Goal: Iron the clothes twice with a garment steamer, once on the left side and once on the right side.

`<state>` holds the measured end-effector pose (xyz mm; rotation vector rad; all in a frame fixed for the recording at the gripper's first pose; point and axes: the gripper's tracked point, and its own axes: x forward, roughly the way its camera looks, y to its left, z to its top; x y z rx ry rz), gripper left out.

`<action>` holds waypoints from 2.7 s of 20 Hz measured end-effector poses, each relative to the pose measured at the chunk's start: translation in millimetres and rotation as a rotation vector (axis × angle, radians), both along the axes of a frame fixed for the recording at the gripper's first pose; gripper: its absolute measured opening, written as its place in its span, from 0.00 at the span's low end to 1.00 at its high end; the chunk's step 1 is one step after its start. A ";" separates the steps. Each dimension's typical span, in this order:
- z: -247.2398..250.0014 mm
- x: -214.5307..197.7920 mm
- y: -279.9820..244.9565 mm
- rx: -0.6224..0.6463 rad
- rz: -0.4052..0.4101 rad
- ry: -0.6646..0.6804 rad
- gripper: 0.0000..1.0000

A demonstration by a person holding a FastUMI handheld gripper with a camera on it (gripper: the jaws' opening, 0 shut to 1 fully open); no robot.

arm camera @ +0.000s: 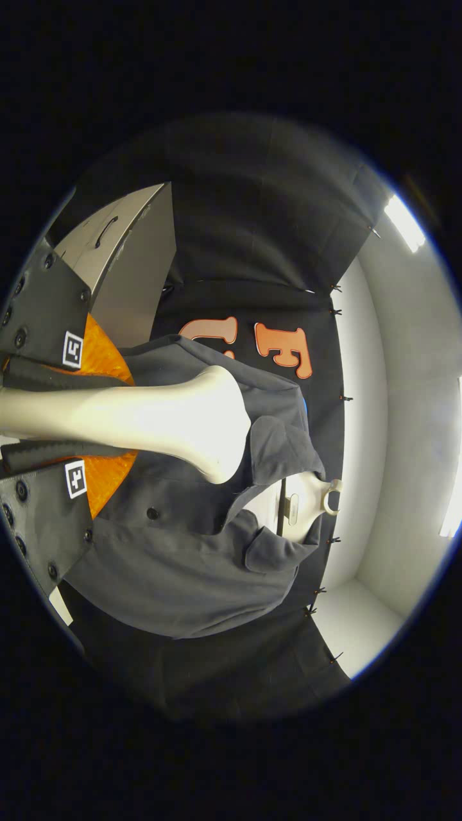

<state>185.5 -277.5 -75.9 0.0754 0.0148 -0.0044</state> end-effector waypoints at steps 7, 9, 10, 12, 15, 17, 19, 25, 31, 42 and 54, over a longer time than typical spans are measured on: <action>-6.8 31.0 3.3 0.022 0.031 0.029 0.38; -8.4 33.6 2.3 0.023 0.030 0.032 0.38; -10.5 34.0 2.5 0.027 0.031 0.035 0.38; -12.6 33.7 0.8 0.028 0.031 0.036 0.38; -15.1 33.3 1.7 0.033 0.025 0.033 0.38; -22.1 30.5 2.4 0.037 0.022 0.042 0.38; -29.8 27.9 3.0 0.042 0.024 0.052 0.38; -51.2 20.2 3.7 0.046 0.018 0.067 0.38; -82.4 7.0 7.4 0.063 0.025 0.095 0.38; -152.2 -19.4 16.2 0.058 0.019 0.146 0.38; -222.8 -53.8 29.2 0.060 0.019 0.225 0.38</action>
